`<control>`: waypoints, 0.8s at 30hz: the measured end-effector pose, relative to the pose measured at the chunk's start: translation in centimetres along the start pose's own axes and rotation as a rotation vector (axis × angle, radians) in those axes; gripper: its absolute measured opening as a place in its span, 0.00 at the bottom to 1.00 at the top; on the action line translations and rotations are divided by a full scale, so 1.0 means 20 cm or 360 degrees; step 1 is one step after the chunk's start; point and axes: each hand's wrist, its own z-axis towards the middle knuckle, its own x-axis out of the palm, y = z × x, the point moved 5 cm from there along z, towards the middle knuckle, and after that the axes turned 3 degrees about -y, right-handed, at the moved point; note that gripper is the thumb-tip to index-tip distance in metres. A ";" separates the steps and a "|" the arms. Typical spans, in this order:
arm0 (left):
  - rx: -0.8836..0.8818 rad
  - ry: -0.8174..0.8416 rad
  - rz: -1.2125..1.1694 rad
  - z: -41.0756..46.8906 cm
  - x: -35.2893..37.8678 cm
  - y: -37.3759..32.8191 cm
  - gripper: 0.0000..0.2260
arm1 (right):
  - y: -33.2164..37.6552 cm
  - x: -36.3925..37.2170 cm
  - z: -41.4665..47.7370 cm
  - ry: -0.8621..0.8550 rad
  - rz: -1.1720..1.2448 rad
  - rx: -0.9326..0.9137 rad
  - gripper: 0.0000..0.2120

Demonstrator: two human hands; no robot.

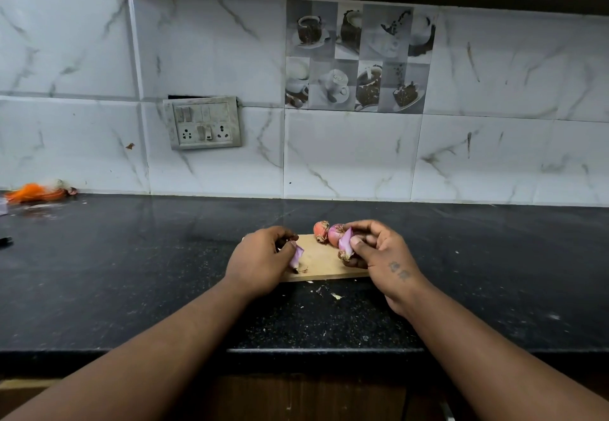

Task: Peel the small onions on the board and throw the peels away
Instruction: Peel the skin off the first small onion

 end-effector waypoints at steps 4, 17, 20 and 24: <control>-0.0050 0.0036 0.0075 0.02 0.00 0.02 0.14 | 0.00 0.00 0.00 0.0055 0.0048 0.0034 0.16; 0.0612 -0.0152 0.0035 -0.09 -0.02 -0.21 0.12 | 0.06 0.04 -0.08 0.0171 -0.0276 -0.0286 0.11; 0.0658 -0.0027 0.0045 -0.12 0.01 -0.23 0.14 | 0.08 0.02 -0.12 0.0150 -0.0252 -0.0338 0.10; 0.0576 0.0149 -0.0258 -0.12 0.01 -0.21 0.05 | 0.10 0.00 -0.15 0.0161 -0.0231 -0.0368 0.10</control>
